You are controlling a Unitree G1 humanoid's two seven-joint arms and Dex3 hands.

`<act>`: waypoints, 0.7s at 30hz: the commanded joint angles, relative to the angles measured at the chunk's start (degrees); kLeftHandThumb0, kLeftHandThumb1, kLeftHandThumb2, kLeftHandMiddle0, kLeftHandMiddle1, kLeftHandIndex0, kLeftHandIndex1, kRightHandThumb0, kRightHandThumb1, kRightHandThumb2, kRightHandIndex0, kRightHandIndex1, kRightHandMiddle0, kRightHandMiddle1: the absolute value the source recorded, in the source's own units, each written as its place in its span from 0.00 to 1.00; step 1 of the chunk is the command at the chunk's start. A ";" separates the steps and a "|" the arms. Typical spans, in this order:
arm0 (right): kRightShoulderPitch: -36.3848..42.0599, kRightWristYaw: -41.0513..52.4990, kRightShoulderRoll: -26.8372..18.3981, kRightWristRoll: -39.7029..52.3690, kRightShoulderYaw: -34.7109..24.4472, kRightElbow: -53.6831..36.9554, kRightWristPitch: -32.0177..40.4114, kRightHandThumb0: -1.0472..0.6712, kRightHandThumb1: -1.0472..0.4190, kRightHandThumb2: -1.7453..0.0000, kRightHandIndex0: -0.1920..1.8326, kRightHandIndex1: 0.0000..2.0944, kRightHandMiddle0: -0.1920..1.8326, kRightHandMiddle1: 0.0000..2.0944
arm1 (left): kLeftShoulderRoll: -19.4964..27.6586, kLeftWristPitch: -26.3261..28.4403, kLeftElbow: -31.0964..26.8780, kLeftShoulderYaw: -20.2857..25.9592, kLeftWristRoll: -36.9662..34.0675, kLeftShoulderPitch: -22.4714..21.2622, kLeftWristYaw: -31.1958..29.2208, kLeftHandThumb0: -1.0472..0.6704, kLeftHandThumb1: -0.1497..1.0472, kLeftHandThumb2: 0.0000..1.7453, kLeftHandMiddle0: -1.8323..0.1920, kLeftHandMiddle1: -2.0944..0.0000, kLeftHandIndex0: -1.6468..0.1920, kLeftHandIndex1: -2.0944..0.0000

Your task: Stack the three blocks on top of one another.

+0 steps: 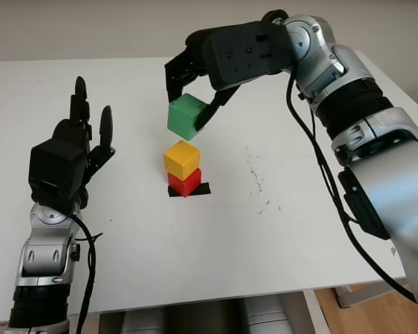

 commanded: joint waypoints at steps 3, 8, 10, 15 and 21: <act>-1.64 1.19 0.67 1.74 -1.42 -0.74 2.85 0.36 0.09 0.97 0.28 0.02 0.32 0.71 | 0.21 -0.79 -0.28 -0.33 0.85 -0.08 0.20 0.12 1.00 0.42 1.00 0.98 0.99 0.97; -1.38 1.72 1.18 2.22 -1.45 -0.97 4.45 0.36 0.10 0.97 0.27 0.02 0.32 0.74 | 0.01 -0.66 -0.59 -0.20 1.16 0.12 0.13 0.12 1.00 0.42 1.00 0.98 0.98 0.97; -1.39 1.97 1.28 2.36 -1.39 -1.06 4.70 0.36 0.10 0.97 0.27 0.02 0.32 0.74 | -0.07 -0.75 -0.73 -0.17 1.04 0.23 0.08 0.12 1.00 0.42 1.00 0.98 0.99 0.97; -1.34 2.74 1.38 2.58 -1.17 -1.42 5.16 0.37 0.10 0.97 0.27 0.02 0.32 0.74 | -0.32 -0.74 -1.12 -0.08 0.82 0.56 0.19 0.12 1.00 0.42 1.00 0.97 0.99 0.97; -0.93 3.82 1.29 2.49 -0.92 -1.94 5.89 0.38 0.08 0.97 0.25 0.01 0.31 0.74 | -0.28 0.49 -2.08 -0.07 0.26 1.11 -0.27 0.13 1.00 0.42 1.00 0.99 1.00 0.99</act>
